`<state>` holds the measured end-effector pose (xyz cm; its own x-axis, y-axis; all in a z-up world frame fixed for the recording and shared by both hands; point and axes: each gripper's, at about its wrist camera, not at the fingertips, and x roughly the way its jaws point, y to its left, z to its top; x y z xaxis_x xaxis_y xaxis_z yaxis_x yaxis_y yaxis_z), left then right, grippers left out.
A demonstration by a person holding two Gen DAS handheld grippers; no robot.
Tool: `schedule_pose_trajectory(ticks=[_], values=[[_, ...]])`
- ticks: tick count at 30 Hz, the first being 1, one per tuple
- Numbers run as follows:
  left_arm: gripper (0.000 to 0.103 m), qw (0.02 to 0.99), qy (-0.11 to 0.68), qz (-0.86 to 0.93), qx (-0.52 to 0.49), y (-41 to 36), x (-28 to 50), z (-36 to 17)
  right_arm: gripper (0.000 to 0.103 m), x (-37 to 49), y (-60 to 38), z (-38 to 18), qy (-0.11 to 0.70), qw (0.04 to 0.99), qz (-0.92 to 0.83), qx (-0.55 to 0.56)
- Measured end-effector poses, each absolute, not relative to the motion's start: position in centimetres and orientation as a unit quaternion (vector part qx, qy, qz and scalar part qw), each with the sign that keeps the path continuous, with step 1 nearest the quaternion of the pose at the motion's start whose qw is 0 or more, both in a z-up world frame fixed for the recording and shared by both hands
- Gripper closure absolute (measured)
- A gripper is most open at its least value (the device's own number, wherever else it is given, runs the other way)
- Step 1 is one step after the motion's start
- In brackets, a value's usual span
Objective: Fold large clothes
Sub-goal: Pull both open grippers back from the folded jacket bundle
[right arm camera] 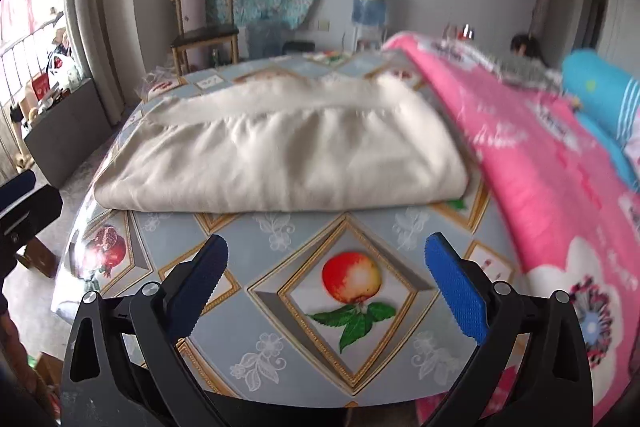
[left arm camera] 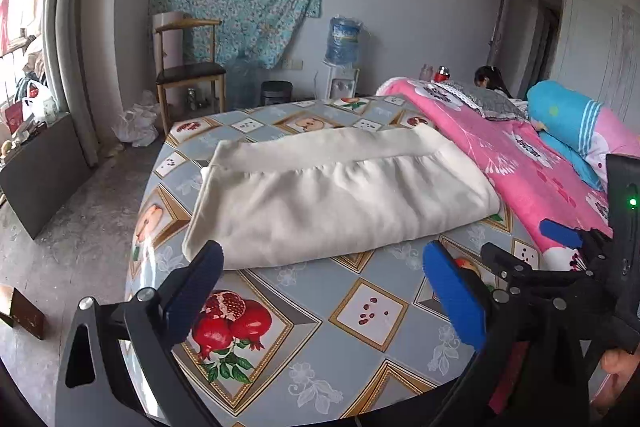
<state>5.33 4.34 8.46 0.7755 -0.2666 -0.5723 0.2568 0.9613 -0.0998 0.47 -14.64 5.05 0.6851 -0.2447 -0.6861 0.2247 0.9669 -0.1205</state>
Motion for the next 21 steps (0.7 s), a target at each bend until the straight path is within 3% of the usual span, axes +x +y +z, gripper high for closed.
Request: schedule_pose_trajectory(ticks=[13,21], values=[[0.005,0.952,0.304,-0.018,0.010,4.5,4.4,10.6,0.007,-1.8,-13.6,9.3,0.304,0.941,-0.144,-0.038],[0.005,0.935,0.350,-0.030,0.052,2.8,6.0,9.8,0.007,-1.4,-14.1,8.9,0.330,0.937,-0.112,0.003]])
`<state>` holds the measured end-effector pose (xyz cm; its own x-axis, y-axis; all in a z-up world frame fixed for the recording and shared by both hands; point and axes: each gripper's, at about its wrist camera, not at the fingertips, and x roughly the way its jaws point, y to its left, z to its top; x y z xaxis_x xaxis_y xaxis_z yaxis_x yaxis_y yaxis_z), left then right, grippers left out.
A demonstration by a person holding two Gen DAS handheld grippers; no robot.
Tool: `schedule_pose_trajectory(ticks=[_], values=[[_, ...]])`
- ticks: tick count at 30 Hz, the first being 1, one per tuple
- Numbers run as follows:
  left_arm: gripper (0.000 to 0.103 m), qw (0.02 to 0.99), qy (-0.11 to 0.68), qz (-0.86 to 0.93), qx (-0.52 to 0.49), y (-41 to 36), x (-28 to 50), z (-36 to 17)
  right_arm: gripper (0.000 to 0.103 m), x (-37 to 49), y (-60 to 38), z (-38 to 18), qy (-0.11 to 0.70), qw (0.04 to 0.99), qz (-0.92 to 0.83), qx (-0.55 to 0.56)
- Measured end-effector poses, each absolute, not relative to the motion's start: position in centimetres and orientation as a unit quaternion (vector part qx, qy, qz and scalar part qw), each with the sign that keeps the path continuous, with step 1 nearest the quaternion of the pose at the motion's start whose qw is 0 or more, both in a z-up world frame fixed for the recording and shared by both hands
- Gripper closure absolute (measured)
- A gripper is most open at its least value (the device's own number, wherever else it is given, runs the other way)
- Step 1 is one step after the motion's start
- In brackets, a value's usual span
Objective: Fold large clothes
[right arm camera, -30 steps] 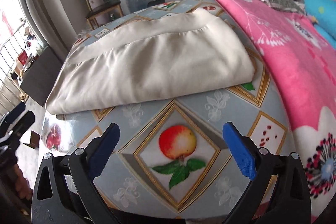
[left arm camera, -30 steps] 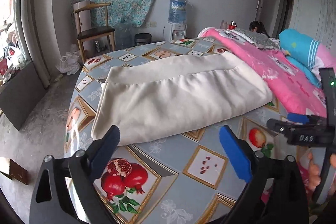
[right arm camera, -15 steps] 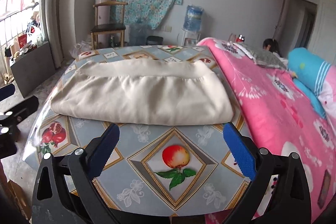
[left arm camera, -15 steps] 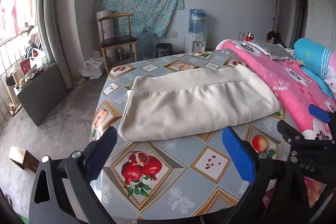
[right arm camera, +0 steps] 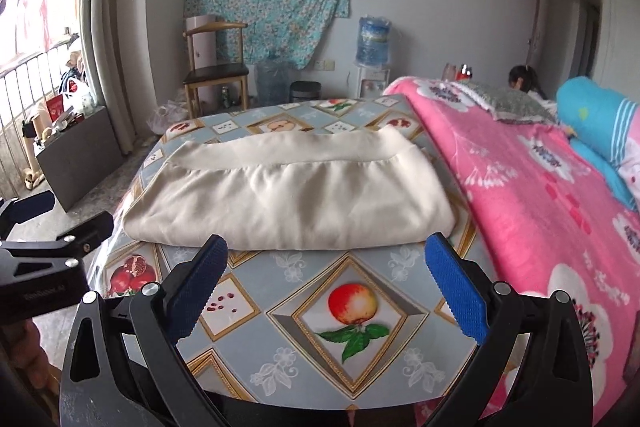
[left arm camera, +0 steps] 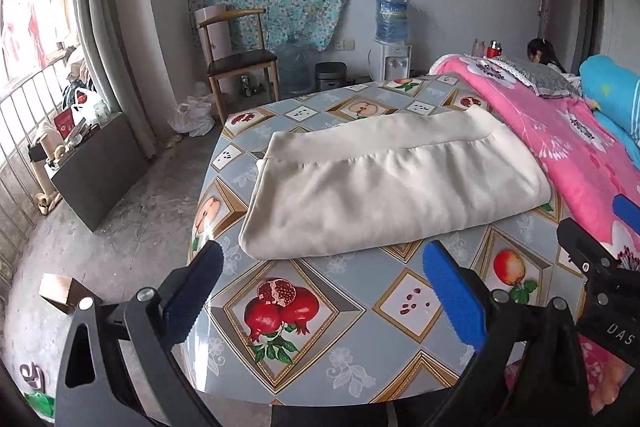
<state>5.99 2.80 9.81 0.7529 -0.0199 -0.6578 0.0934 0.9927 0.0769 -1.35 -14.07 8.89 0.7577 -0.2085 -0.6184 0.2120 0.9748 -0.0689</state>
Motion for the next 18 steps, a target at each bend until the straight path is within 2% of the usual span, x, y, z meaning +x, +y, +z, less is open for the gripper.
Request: schedule_pose_trajectory(ticks=[12,18], values=[[0.005,0.906,0.420,-0.016,0.051,1.5,8.1,6.8,0.007,0.9,-15.0,5.8,0.402,0.909,-0.109,0.024],[0.005,0.892,0.450,-0.009,0.033,2.0,9.2,5.6,0.007,1.5,-15.2,5.3,0.411,0.905,-0.107,0.030]])
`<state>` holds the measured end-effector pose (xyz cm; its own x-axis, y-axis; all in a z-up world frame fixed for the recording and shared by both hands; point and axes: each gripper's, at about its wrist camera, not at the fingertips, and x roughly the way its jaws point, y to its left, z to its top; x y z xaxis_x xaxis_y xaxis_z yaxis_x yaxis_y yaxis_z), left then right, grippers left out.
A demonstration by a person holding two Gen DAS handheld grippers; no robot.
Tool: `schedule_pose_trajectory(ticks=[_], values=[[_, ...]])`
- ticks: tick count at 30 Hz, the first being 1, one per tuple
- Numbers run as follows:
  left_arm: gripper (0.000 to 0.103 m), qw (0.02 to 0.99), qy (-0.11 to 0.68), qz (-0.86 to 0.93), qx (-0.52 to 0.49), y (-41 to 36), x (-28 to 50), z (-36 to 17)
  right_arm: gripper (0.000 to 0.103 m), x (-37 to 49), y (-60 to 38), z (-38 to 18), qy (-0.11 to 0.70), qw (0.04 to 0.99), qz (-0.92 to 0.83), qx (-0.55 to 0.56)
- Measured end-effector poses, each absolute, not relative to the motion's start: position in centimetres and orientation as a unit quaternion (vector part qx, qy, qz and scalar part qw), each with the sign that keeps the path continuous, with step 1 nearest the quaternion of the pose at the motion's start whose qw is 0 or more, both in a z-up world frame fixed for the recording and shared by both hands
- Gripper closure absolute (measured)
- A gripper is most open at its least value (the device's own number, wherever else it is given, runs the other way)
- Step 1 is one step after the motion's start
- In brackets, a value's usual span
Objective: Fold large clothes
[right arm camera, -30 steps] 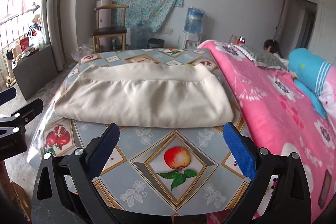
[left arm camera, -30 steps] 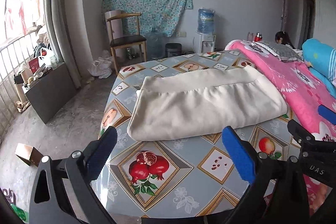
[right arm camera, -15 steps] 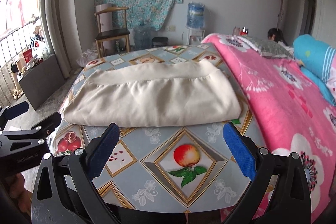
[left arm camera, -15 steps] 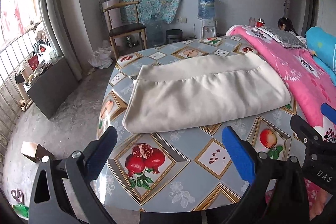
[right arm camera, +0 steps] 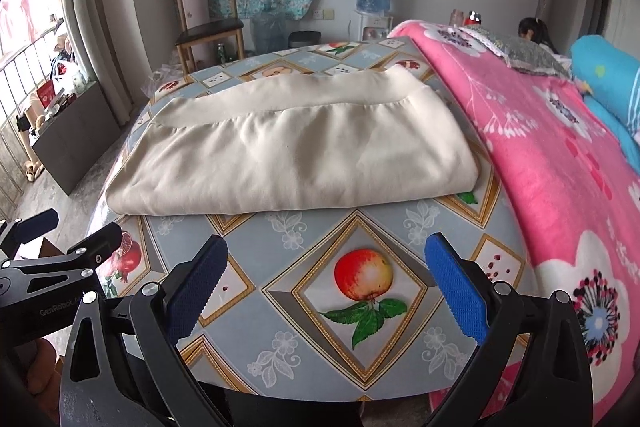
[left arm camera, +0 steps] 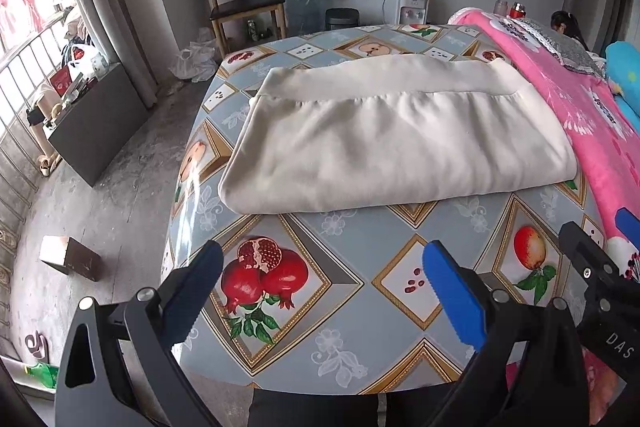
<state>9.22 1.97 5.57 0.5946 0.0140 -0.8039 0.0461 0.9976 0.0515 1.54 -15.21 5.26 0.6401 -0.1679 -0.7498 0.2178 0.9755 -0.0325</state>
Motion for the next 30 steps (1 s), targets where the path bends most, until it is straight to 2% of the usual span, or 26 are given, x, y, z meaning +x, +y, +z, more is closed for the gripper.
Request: schedule_pose_trajectory(ticks=[30], values=[[0.005,0.882,0.471,-0.006,0.022,2.1,9.6,4.8,0.007,2.3,-14.9,4.4,0.424,0.899,-0.108,0.020]])
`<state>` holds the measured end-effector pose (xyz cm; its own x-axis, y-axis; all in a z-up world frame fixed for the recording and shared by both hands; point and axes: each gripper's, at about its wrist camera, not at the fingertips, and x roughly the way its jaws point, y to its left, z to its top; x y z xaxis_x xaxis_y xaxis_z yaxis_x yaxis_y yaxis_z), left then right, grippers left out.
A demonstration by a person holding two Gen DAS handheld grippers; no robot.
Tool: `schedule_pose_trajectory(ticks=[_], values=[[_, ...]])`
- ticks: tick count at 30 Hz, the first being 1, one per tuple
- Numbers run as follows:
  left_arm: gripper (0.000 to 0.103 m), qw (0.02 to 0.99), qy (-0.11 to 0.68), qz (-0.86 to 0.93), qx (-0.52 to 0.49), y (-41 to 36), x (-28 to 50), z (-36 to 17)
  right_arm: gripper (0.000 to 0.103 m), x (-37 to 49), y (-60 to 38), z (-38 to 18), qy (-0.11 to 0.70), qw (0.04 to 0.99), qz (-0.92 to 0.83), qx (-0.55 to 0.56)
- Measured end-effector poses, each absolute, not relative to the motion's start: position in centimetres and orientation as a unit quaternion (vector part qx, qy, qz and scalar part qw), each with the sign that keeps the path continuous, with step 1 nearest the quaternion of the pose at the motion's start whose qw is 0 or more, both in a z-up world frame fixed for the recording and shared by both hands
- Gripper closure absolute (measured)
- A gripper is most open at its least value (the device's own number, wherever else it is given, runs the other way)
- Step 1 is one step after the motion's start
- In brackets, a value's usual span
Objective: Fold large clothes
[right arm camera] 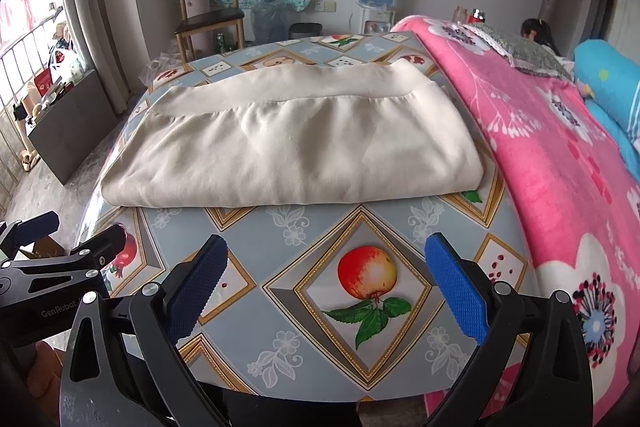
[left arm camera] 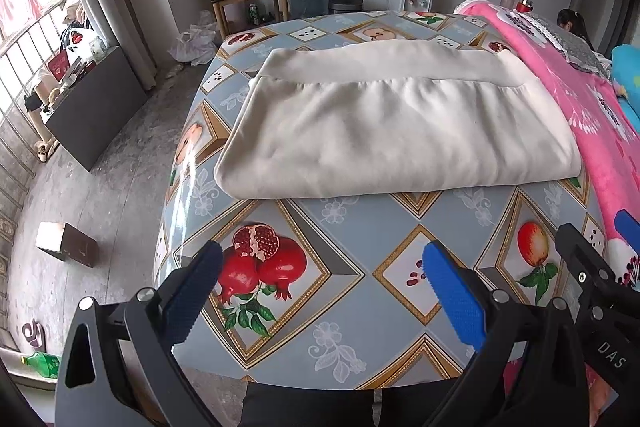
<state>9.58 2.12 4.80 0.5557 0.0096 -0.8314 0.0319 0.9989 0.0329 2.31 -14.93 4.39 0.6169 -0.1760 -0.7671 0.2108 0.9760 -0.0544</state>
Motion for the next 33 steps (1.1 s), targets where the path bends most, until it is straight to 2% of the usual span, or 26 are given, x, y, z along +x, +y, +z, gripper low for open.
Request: schedule_pose_trajectory(ticks=[33], values=[[0.005,0.880,0.475,-0.011,0.014,1.31,9.10,4.77,0.007,1.79,-15.67,4.94,0.420,0.901,-0.108,0.020]])
